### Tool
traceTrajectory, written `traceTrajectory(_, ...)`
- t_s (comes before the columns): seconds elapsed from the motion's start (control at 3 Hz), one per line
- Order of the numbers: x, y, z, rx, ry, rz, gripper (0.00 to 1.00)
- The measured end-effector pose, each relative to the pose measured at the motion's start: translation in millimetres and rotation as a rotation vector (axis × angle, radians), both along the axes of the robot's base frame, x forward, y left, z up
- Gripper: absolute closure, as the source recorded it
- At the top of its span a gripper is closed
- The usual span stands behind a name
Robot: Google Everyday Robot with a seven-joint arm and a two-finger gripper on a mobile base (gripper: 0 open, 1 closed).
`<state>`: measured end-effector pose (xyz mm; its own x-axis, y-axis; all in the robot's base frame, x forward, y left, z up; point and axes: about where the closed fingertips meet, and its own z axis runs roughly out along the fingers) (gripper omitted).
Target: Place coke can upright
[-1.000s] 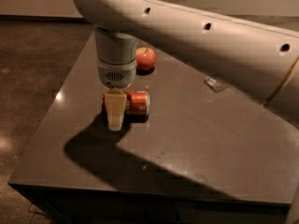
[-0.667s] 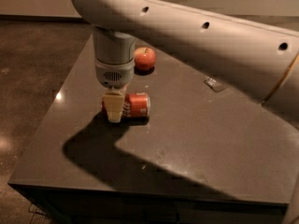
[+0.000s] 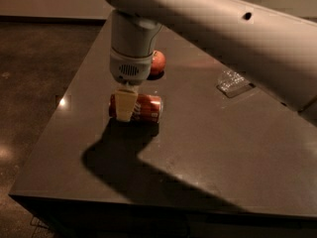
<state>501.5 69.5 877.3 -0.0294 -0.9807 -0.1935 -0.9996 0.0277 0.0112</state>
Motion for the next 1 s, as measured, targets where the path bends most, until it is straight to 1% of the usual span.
traceTrajectory(0.33, -2.0, -12.2, 25.9, 0.153, -0.001, -0.008, 1.0)
traceTrajectory(0.67, -14.8, -30.7, 54.0, 0.347, 0.023, -0.024, 1.0)
traceTrajectory(1.0, -29.4, -37.5, 76.5, 0.513, 0.045, -0.025, 1.0)
